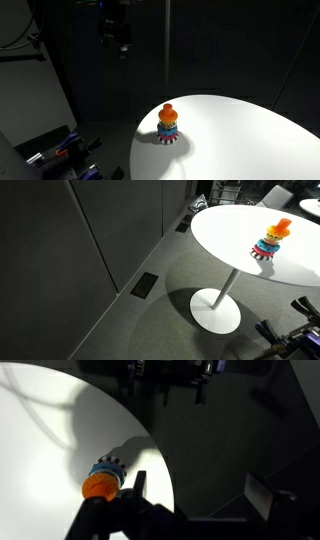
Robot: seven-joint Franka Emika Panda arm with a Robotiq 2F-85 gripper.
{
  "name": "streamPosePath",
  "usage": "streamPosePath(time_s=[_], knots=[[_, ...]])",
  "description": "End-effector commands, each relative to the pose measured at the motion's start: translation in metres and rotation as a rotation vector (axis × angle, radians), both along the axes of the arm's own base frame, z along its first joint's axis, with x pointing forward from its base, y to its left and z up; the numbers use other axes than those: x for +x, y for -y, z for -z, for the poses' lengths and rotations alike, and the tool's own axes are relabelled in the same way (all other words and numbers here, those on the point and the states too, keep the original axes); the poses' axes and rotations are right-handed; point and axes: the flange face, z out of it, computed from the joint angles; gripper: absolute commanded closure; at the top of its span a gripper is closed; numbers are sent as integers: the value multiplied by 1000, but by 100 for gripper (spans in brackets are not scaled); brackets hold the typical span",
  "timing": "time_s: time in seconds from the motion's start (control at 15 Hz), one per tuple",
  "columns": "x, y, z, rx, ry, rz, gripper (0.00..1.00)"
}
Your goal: Remove the orange ring from the orange rod and put it on the table
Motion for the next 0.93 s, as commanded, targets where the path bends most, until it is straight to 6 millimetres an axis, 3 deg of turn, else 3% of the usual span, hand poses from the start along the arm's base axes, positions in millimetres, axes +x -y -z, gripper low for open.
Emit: streamPosePath(time_s=[0.0,0.27,0.87], knots=[[0,0,-1,0,0,0,0],[0,0,-2,0,2,0,0],[47,17,20,-61,77,129,0]])
